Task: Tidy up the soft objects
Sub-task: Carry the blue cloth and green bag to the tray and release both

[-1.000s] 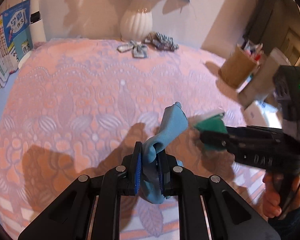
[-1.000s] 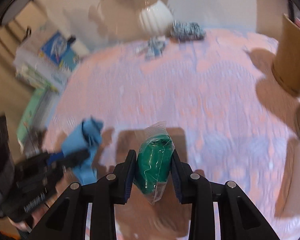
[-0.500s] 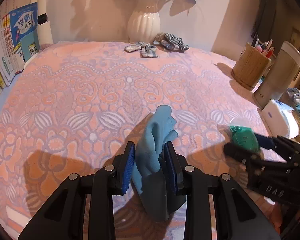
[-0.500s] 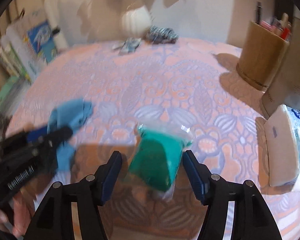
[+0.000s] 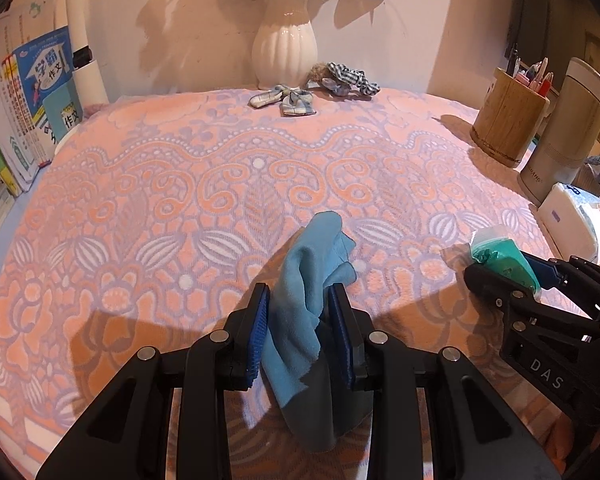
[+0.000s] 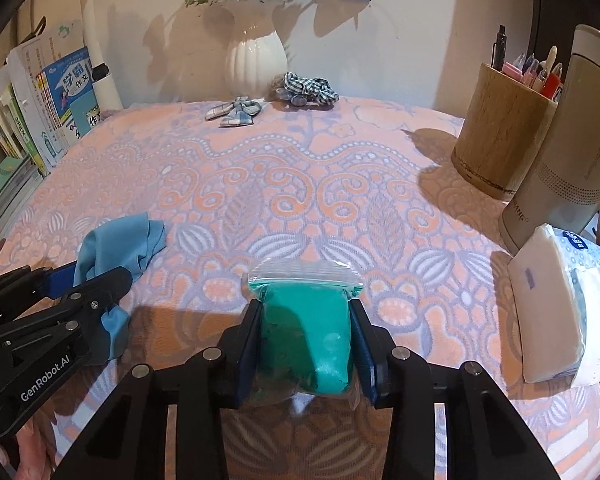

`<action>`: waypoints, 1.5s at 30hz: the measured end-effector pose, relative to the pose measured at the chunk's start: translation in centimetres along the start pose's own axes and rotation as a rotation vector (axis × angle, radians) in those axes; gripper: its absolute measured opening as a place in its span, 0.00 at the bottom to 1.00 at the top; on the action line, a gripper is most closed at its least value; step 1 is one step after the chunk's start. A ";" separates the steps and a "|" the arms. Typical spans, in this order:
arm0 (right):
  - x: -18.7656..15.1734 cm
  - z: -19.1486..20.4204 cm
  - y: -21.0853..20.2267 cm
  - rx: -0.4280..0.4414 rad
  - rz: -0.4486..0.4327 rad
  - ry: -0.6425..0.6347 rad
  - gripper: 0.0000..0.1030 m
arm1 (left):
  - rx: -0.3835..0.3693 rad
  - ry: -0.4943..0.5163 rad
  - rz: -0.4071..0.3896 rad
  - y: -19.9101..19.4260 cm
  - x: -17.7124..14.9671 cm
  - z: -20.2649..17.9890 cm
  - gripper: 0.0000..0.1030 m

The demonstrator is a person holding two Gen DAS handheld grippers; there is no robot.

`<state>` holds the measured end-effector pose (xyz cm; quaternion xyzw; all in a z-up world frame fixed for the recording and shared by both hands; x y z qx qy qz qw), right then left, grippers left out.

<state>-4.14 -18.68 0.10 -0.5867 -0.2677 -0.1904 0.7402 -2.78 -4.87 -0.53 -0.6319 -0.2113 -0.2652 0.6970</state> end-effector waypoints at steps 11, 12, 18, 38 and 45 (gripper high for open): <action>-0.2 0.0 -0.1 0.009 -0.001 0.003 0.39 | 0.006 0.017 -0.010 -0.1 -0.1 -0.3 0.19; -0.2 0.1 -0.1 0.007 -0.002 0.003 0.39 | 0.008 0.019 -0.013 -0.2 -0.1 -0.3 0.16; -1.1 -0.2 -2.2 0.003 -0.034 0.037 0.37 | -0.010 0.032 -0.050 -2.2 -0.3 -0.8 0.11; -2.7 -3.6 -13.6 -0.085 -0.236 0.074 0.37 | -0.131 0.086 -0.259 -14.5 1.7 -8.1 0.10; -3.3 -8.0 -18.6 -0.076 -0.317 0.137 0.37 | -0.201 0.131 -0.296 -17.2 3.5 -13.6 0.10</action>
Point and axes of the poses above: each gripper's, at about its wrist camera, not at the fingertips, and y roughly the way its jaws point, z to its left, x to its top, the point moved 2 cm from there along y, roughly the way its jaws point, and after that the axes turned 11 degrees about x, right-handed, at the moved point
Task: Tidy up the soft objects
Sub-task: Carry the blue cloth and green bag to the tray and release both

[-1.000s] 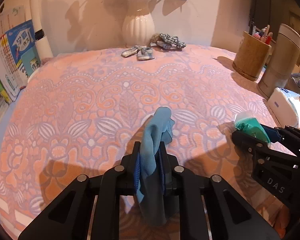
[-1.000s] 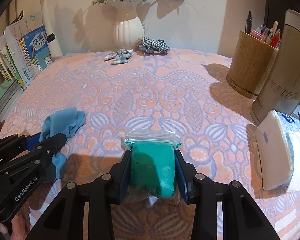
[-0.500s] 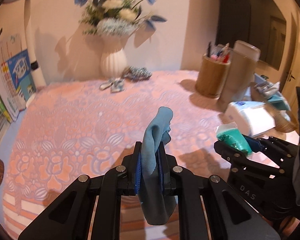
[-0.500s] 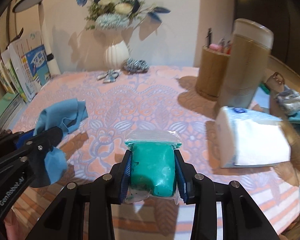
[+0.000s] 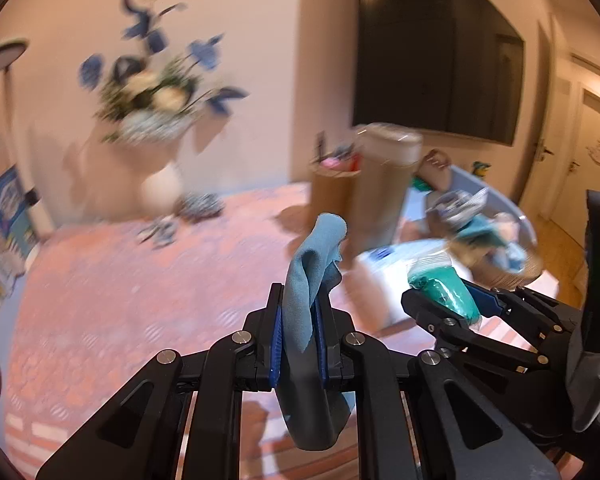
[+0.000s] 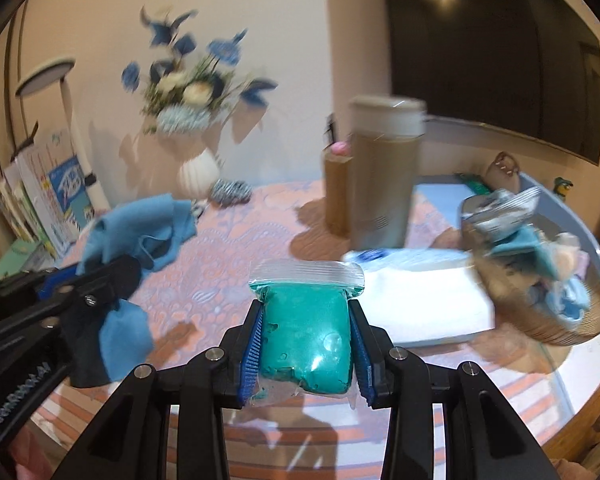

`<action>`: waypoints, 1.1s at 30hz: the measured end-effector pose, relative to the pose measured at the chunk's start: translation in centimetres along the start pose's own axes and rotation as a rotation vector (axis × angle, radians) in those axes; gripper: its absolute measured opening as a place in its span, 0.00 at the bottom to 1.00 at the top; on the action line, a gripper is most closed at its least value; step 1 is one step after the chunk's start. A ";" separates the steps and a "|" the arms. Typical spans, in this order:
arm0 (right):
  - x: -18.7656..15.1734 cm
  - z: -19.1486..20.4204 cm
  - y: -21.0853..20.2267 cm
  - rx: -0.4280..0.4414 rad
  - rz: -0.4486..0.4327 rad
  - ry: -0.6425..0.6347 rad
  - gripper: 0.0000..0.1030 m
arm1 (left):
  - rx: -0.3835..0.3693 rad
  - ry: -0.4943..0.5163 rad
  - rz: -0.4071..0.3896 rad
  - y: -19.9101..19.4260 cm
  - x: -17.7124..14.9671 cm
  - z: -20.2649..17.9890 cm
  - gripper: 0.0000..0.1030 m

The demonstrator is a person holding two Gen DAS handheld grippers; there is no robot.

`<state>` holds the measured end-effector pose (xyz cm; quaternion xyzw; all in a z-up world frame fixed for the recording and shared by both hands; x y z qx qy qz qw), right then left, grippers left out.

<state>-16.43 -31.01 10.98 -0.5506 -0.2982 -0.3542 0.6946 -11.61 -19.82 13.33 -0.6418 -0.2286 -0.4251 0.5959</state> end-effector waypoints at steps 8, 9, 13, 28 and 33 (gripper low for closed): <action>4.8 -12.8 -6.2 -0.123 -0.133 0.178 0.37 | -0.187 0.121 -0.034 1.4 6.6 -10.4 0.11; 5.4 -14.3 -6.6 -0.145 -0.138 0.193 0.37 | -0.210 0.137 -0.031 1.9 7.4 -12.0 0.11; 7.7 -21.0 -6.3 -0.223 -0.126 0.266 0.37 | -0.278 0.159 0.006 4.7 9.4 -17.4 0.11; 9.5 -33.0 0.2 -0.155 0.025 0.489 0.53 | -0.349 0.259 0.109 12.6 9.1 -25.8 0.56; 9.3 -32.0 -2.1 -0.144 -0.002 0.478 0.54 | -0.368 0.257 0.057 10.1 9.2 -24.6 0.65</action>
Point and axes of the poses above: each gripper's, at about its wrist camera, not at the fingertips, and y roughly the way its jaws point, z to its left, x to its top, the point moved 2 cm from there along y, roughly the way its jaws point, and after that the axes turned 11 degrees about x, right-handed, at the moved point
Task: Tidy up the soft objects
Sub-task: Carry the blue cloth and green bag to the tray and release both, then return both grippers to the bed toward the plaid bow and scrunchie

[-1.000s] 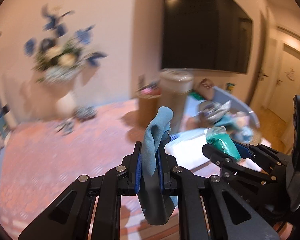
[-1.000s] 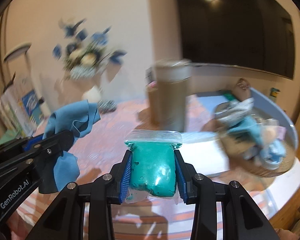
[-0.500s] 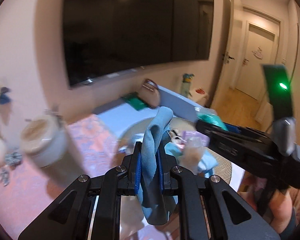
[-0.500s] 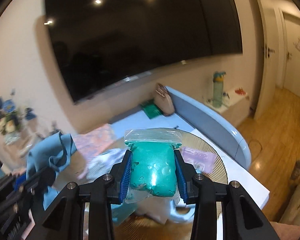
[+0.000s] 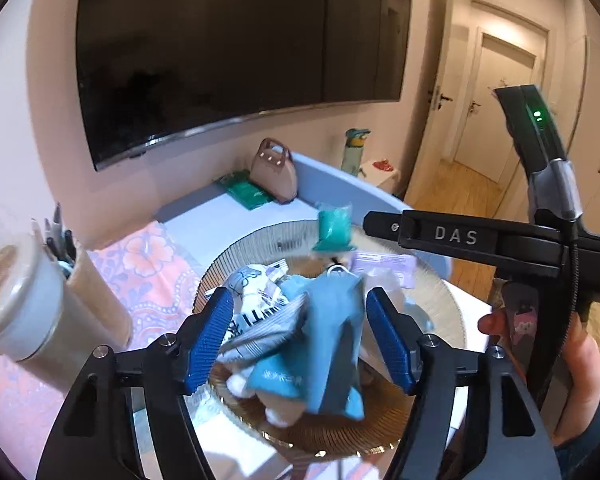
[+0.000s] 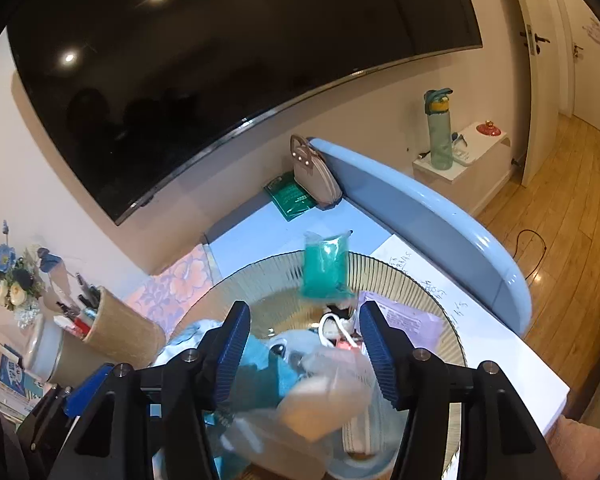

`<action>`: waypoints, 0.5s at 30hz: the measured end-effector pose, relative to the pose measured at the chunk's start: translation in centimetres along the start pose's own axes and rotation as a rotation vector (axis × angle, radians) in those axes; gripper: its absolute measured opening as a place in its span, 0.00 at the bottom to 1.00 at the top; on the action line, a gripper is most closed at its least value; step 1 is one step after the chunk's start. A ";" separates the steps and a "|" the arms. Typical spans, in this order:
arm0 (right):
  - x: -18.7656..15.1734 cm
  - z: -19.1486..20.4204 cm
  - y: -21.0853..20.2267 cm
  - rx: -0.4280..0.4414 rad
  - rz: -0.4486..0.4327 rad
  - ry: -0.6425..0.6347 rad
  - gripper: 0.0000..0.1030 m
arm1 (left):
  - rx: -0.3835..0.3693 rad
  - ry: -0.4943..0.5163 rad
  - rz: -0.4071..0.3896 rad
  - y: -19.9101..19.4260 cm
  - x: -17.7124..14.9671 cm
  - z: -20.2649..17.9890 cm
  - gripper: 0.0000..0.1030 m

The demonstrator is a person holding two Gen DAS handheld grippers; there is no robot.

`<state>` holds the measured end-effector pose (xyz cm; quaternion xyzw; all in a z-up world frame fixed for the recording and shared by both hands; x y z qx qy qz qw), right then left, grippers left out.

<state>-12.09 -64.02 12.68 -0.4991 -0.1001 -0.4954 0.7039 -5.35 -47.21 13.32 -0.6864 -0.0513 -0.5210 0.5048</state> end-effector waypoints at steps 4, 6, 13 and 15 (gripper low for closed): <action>-1.1 2.0 -2.4 0.006 -0.009 -0.037 0.54 | 0.017 0.020 -0.044 -3.3 -0.4 0.3 0.66; -2.0 3.4 -3.7 -0.019 -0.018 -0.070 0.54 | 0.018 0.016 -0.059 -5.2 -0.7 0.9 0.66; -6.6 10.9 -7.9 -0.111 -0.086 -0.252 0.56 | 0.103 -0.007 -0.105 -12.5 -3.8 5.6 0.66; -7.5 13.3 -8.5 -0.115 -0.097 -0.304 0.56 | 0.118 -0.007 -0.105 -14.3 -4.8 7.5 0.66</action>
Point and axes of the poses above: each gripper's, at about its wrist camera, not at the fingertips, and y roughly the way its jaws point, z to its left, x to its top, the point moved 2 cm from there along y, roughly the way its jaws point, and after that the axes turned 11 degrees about x, right-handed, at the moved point
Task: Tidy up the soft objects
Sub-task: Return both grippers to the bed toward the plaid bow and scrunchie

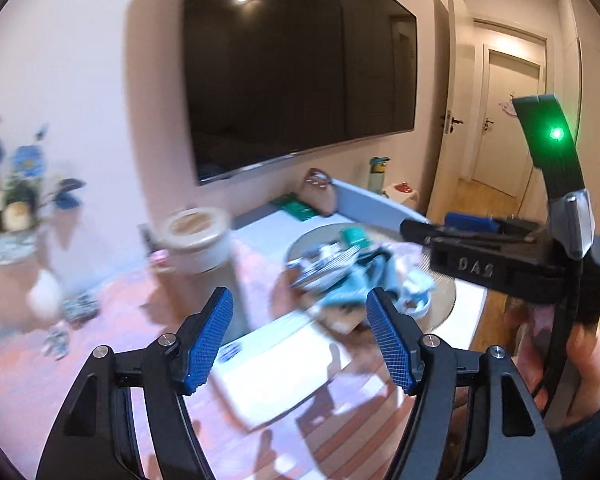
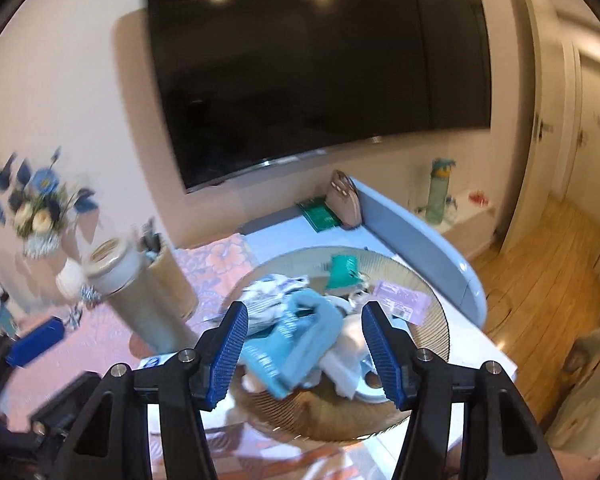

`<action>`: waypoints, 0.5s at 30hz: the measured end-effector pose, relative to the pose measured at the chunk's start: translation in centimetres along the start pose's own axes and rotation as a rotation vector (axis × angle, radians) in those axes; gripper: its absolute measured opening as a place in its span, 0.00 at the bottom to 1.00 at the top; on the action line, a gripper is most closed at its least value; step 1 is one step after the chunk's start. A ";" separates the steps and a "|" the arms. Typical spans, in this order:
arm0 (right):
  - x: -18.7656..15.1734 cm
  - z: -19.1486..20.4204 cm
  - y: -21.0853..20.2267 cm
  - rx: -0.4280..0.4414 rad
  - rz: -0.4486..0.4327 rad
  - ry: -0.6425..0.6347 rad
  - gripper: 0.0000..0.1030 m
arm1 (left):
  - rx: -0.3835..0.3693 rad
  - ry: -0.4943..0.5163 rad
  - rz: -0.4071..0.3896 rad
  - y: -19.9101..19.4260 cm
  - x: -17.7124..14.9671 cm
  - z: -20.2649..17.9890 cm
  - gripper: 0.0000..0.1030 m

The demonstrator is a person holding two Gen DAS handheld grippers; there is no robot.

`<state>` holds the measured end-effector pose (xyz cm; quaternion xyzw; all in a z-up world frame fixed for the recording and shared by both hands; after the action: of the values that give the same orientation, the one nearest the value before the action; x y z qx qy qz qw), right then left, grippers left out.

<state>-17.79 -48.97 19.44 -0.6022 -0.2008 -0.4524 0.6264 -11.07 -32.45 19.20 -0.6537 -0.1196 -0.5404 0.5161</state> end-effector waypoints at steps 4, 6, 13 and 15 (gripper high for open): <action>0.0 5.8 -1.4 0.042 -0.022 -0.096 0.56 | 0.132 -0.045 -0.016 -3.9 -1.1 6.4 0.66; -0.1 8.7 -1.7 0.066 -0.032 -0.143 0.56 | 0.188 -0.080 -0.033 -5.4 -1.5 9.2 0.66; -0.6 18.5 -0.6 0.148 -0.032 -0.293 0.56 | 0.415 -0.180 -0.053 -10.4 -4.1 19.7 0.66; -0.9 20.9 0.1 0.170 -0.027 -0.324 0.56 | 0.459 -0.206 -0.046 -11.1 -4.9 22.3 0.66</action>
<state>-12.03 -29.11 22.71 -0.6093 -0.3448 -0.3390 0.6285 -7.89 -7.68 23.77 -0.5681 -0.3060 -0.4411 0.6237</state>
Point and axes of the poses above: each gripper's, at about its wrist camera, not at the fingertips, and y roughly the way its jaws point, z to its left, x to its top, the point moved 2 cm from there along y, roughly the way its jaws point, and after that the axes turned 11 degrees about x, right-handed, at the moved point
